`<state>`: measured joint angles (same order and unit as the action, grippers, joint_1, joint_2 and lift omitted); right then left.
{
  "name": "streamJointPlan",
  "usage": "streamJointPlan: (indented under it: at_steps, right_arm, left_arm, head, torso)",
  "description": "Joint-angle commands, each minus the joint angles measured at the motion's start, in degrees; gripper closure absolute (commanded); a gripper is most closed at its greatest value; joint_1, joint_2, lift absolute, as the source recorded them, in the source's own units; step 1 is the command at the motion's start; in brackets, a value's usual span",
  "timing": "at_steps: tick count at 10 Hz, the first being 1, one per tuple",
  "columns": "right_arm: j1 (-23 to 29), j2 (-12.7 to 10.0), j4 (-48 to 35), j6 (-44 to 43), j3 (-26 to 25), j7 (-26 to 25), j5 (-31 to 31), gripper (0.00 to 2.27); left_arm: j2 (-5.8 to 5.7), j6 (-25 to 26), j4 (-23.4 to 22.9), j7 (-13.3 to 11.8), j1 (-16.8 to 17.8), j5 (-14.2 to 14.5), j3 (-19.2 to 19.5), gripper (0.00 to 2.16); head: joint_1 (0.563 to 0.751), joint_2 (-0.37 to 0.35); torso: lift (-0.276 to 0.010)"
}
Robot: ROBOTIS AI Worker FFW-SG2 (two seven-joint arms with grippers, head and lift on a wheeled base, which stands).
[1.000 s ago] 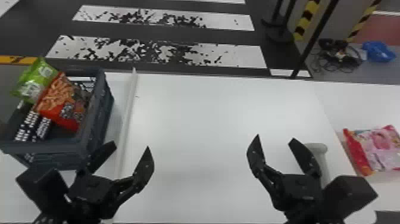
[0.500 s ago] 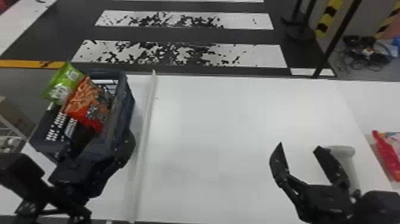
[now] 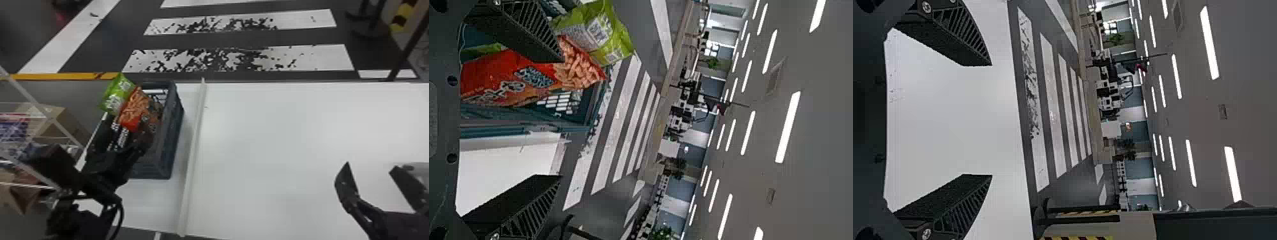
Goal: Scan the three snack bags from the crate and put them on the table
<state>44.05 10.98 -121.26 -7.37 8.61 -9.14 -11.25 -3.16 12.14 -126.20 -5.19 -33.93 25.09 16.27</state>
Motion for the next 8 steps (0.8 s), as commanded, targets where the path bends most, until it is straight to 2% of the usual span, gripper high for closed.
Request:
streamJointPlan:
  at_steps: [1,3,6,8]
  right_arm:
    - [-0.3,0.3,0.8,-0.2,0.0,0.0,0.0,0.08]
    - [-0.4,0.9,1.1,-0.8,0.1,0.0,0.0,0.08]
    - [-0.9,2.8,0.6,-1.3,-0.2,0.0,-0.8,0.08]
    - [-1.1,3.3,1.4,-1.3,-0.3,0.0,-1.1,0.08]
  left_arm:
    - [-0.01,3.1,0.7,0.1,1.9,1.2,2.0,0.04]
    - [-0.01,14.4,1.1,0.1,5.2,5.8,6.8,0.04]
    - [-0.53,21.6,3.7,0.4,10.1,5.1,11.5,0.05]
    - [-0.53,22.3,6.9,0.2,14.4,4.4,12.1,0.05]
  head:
    - [0.695,0.205]
    - [0.695,0.233]
    - [0.695,0.276]
    - [0.695,0.296]
  torso:
    - [-0.094]
    - [-0.094]
    - [-0.094]
    - [-0.094]
